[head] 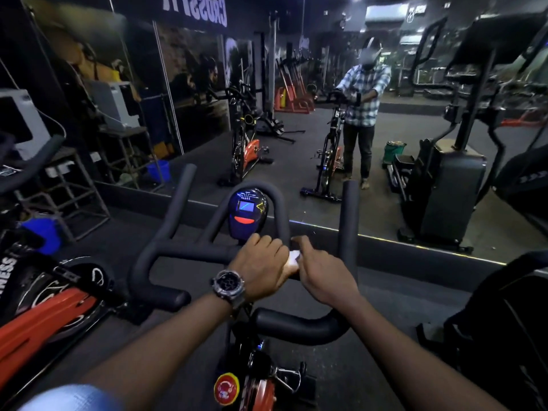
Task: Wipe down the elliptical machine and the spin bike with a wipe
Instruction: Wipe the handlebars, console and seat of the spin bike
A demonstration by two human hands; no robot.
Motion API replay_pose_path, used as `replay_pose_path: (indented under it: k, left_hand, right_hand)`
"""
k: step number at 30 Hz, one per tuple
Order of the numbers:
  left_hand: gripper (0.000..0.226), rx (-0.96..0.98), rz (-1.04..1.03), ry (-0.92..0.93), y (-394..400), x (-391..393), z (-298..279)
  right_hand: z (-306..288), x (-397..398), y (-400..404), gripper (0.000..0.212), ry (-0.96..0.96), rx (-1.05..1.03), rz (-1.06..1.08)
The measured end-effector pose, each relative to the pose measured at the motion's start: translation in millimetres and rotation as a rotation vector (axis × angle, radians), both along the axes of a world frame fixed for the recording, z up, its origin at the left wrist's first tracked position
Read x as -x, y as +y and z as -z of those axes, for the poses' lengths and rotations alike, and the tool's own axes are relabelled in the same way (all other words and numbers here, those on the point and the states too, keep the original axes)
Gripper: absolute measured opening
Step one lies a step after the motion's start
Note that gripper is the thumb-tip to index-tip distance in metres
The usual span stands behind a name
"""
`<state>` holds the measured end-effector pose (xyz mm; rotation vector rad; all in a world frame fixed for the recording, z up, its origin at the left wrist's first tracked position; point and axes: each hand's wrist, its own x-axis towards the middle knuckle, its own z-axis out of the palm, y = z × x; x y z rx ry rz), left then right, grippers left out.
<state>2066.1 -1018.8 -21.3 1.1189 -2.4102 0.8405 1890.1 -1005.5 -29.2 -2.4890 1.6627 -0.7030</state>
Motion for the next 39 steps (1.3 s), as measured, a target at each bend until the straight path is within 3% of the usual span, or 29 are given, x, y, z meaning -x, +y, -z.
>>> replay_pose_path:
  k: [3,6,10,16,19,23,25,29,32,35,39]
  left_hand:
    - [0.027,0.087,0.053,-0.100,1.4,-39.1,0.2]
    - [0.026,0.129,-0.124,0.003,-8.2,-60.1,-10.4]
    - [0.030,0.020,-0.330,0.103,-6.0,-50.7,-13.5]
    - [0.024,-0.110,-0.232,0.101,16.1,-27.2,-6.3]
    - [0.042,-0.262,-0.432,0.056,6.6,-72.7,-9.3]
    - [0.025,-0.499,-0.675,0.497,-13.0,-131.2,-13.8]
    - [0.021,-0.419,-0.592,0.529,-10.1,-124.4,-12.0]
    - [0.017,-0.436,-0.290,0.467,8.2,-79.9,-12.7]
    - [0.015,-0.429,-0.458,0.440,-1.3,-108.3,-21.9]
    - [0.016,-0.416,-0.627,0.526,-11.7,-141.2,-20.7]
    - [0.015,-0.477,-0.291,0.502,-1.9,-102.2,-5.8]
  right_hand:
    - [-5.5,2.7,1.8,0.024,-0.085,-0.033,0.000]
    - [-6.6,1.6,5.0,0.021,-0.055,-0.030,0.013]
    - [-6.3,1.8,3.9,0.019,-0.050,-0.012,0.007]
    - [-10.2,0.1,4.1,0.018,-0.039,-0.045,0.034]
    - [-9.1,1.1,4.2,0.018,-0.039,-0.047,0.030]
    - [-2.5,-3.8,-2.3,0.016,-0.006,0.099,0.015]
    - [0.9,-9.5,-8.8,0.022,0.074,0.262,-0.003]
    - [-3.9,-32.8,-15.6,0.025,0.210,0.452,-0.078]
    - [-6.0,-49.4,-19.7,0.026,0.236,0.474,-0.160]
    - [-7.1,-53.6,-24.5,0.026,0.064,0.438,-0.039]
    - [-1.3,-58.5,-19.8,0.038,0.230,0.522,-0.211]
